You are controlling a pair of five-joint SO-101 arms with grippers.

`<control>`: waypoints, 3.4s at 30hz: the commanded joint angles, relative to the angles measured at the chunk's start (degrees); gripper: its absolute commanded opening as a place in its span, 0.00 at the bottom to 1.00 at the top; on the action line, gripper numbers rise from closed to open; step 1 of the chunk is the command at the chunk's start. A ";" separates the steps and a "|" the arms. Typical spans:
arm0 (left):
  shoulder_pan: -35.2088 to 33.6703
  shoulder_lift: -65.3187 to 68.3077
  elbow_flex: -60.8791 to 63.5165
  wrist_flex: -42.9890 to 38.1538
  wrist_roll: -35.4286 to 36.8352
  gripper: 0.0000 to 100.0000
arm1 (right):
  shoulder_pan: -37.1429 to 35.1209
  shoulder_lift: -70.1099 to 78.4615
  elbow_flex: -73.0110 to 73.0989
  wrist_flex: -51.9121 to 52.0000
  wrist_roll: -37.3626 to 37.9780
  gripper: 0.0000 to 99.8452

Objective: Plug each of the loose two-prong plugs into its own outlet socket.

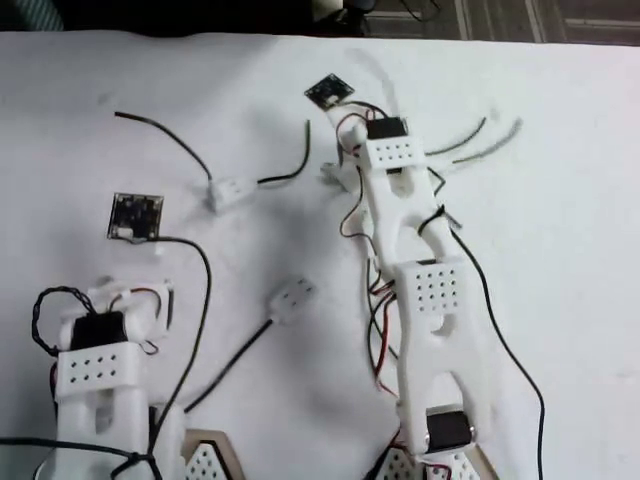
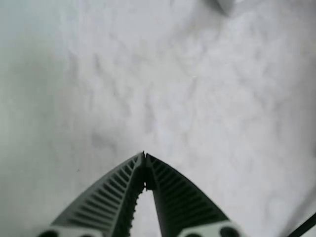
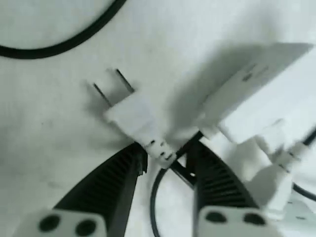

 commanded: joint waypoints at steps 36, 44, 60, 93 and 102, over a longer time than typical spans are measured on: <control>-0.13 -1.19 -0.09 -1.14 -0.62 0.03 | 18.33 -51.91 51.78 20.44 42.46 0.02; -0.13 -1.19 -0.09 -1.14 -0.62 0.03 | 24.31 -56.57 65.67 20.44 73.85 0.02; -0.04 -1.19 0.00 -1.23 -0.70 0.03 | 24.66 -63.25 62.95 -5.49 49.32 0.17; -0.04 -1.19 0.00 -1.23 -0.88 0.03 | 3.30 -64.84 74.55 -4.09 -59.78 0.20; -0.04 -1.19 0.00 -1.23 -0.97 0.03 | 2.15 -64.75 80.09 -12.62 -70.07 0.20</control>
